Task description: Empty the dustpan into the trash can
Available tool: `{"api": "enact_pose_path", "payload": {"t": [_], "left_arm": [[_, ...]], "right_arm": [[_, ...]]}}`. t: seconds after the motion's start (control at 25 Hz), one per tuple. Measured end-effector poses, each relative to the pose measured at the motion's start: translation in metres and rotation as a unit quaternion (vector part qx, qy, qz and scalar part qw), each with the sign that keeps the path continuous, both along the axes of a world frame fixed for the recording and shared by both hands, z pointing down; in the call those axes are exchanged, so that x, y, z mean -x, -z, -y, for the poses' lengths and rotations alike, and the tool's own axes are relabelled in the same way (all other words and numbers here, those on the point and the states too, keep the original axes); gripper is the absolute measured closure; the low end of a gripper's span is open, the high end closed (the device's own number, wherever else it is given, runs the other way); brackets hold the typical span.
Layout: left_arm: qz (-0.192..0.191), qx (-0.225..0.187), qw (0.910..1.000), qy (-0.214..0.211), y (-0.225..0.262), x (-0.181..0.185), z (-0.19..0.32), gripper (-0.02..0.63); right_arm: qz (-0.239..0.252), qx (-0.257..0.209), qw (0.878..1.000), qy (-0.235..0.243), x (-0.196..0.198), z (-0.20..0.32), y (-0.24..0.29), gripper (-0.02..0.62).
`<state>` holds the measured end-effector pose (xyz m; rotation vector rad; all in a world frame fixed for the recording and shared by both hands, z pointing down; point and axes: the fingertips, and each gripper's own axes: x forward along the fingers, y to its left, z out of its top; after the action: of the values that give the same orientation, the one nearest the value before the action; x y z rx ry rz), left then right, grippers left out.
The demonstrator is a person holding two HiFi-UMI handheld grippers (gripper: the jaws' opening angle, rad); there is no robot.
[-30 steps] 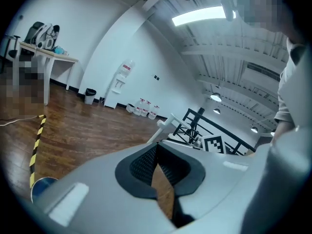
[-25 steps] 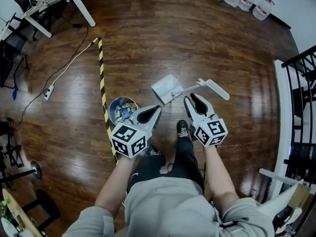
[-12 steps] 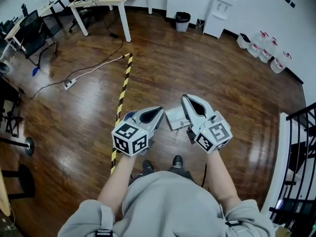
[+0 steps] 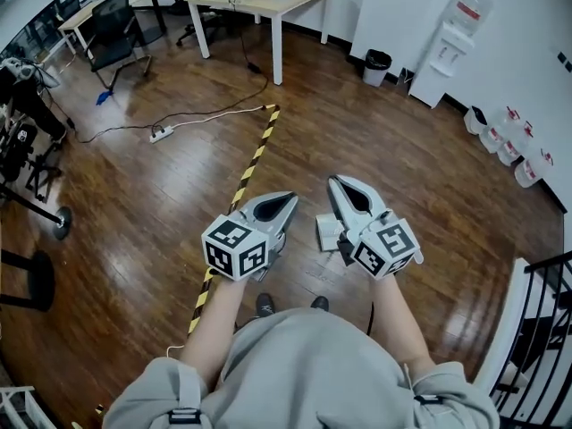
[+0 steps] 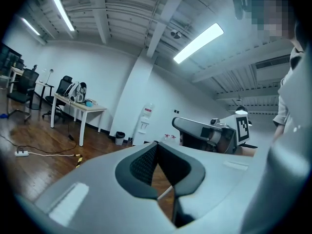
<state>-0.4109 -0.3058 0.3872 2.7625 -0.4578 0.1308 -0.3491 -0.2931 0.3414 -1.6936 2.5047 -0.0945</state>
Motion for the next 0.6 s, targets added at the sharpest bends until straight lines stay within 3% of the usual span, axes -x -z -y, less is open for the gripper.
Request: {"api": "enact_pose_path", "payload": {"t": [0.6], "left_arm": [[0.025,0.011,0.9992,0.03,-0.005,0.0,0.0,0.609]], "right_arm": [[0.01,0.03,0.999,-0.018,-0.012,0.001,-0.004,0.597]]}}
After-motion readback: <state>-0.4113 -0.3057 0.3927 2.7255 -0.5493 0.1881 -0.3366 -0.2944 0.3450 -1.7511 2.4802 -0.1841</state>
